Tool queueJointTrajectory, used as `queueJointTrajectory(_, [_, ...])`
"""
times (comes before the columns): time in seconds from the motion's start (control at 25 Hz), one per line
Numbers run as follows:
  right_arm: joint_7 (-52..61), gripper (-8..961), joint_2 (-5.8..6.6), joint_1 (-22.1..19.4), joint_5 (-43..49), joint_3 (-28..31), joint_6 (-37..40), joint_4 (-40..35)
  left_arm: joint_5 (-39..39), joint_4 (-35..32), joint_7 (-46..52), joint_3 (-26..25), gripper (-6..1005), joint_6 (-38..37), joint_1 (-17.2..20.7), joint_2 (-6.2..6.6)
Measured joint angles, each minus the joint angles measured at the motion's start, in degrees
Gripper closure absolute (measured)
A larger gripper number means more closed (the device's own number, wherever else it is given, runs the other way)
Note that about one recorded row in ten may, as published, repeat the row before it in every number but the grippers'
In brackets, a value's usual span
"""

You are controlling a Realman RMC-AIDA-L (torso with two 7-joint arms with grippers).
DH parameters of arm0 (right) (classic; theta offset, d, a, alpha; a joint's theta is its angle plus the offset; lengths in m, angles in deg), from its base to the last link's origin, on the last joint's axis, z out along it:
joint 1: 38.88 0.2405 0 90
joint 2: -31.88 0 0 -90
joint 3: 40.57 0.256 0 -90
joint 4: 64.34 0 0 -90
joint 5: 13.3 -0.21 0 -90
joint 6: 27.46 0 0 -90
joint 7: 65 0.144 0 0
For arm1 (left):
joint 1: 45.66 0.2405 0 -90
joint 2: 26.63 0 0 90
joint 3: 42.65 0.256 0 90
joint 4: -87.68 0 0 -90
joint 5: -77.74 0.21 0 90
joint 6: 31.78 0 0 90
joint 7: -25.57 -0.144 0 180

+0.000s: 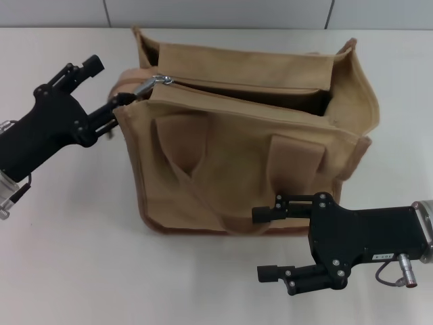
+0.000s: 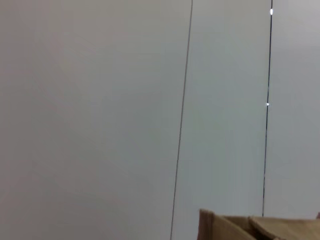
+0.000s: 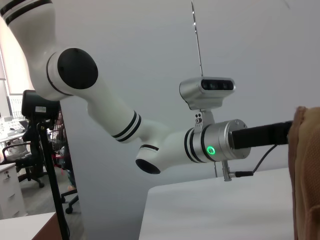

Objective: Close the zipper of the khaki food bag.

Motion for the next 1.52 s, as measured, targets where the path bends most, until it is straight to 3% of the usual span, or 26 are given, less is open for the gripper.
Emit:
queueJointTrajectory(0.48, [0.09, 192, 0.05, -0.04, -0.58, 0.00, 0.74, 0.00, -3.47, 1.45, -0.13, 0.56, 333, -3.88, 0.41, 0.16])
queueJointTrajectory(0.8, [2.83, 192, 0.47, -0.62, -4.56, 0.20, 9.23, -1.11, -3.48, 1.68, -0.23, 0.65, 673, -8.38, 0.00, -0.02])
queueJointTrajectory(1.0, [14.69, 193, 0.49, 0.09, -9.35, 0.40, 12.45, -4.20, -3.51, 2.84, -0.24, 0.66, 868, -10.63, -0.44, -0.05])
queueJointTrajectory(1.12, [28.04, 193, 0.53, 2.92, -13.03, 0.89, 11.81, -4.52, -3.52, 3.52, -0.45, 0.65, 969, -12.32, -1.01, -0.13])
queueJointTrajectory(1.36, [42.18, 194, 0.43, 7.64, -13.60, 0.87, 7.03, -2.84, -3.48, 5.09, -2.84, 0.65, 970, -14.23, -1.93, -0.14])
queueJointTrajectory(1.52, [47.28, 194, 0.13, 11.14, -15.14, 0.65, -0.06, 3.40, -3.42, 5.88, -6.32, 0.65, 969, -14.59, -2.30, -0.14])
